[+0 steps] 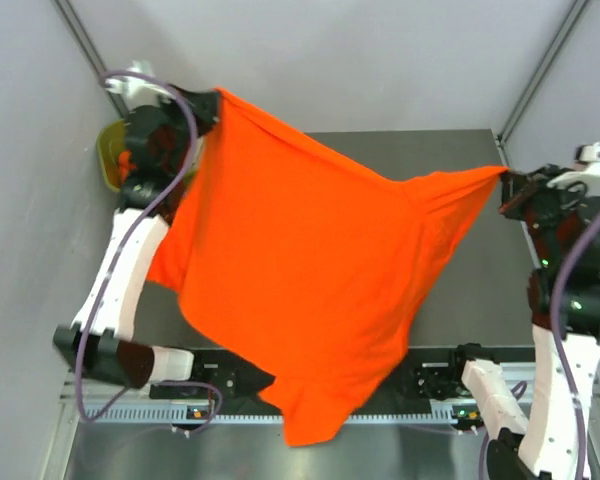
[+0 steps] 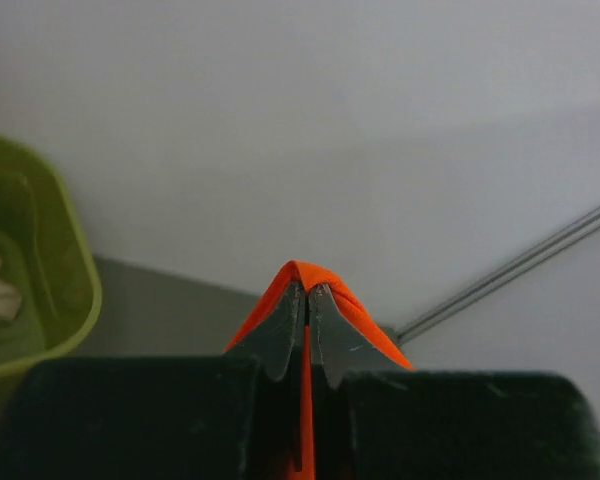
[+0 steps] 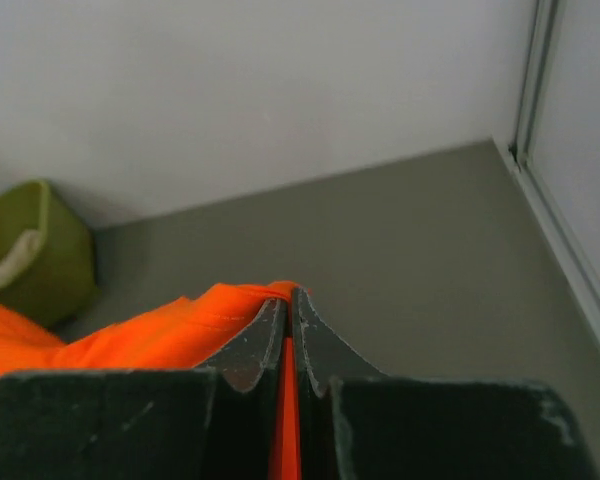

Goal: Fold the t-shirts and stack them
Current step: Flatten the tshirt out

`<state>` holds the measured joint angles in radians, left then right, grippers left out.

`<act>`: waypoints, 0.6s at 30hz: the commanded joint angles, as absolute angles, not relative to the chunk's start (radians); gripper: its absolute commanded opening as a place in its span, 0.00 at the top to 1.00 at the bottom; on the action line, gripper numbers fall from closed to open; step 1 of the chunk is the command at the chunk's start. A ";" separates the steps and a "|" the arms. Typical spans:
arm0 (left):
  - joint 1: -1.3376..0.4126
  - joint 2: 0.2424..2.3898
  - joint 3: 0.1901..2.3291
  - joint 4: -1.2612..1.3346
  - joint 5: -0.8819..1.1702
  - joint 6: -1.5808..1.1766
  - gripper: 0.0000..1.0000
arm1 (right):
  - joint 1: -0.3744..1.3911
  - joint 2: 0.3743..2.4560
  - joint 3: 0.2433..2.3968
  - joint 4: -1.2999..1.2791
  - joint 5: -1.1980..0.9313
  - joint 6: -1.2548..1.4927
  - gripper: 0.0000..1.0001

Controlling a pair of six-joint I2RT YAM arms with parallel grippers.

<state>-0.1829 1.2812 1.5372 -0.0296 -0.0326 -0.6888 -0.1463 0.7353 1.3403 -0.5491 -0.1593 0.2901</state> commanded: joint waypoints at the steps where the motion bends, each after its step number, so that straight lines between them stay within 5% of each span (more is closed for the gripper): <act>1: -0.184 1.424 1.453 0.090 0.089 -0.718 1.00 | -0.153 0.745 1.124 -0.306 -0.097 0.255 1.00; 9: -0.242 1.882 1.532 0.183 0.141 -0.736 1.00 | -0.189 1.056 0.951 -0.065 -0.051 0.170 1.00; 18: -0.242 2.308 1.960 0.075 0.176 -0.755 1.00 | -0.218 1.506 1.219 -0.077 -0.095 0.069 1.00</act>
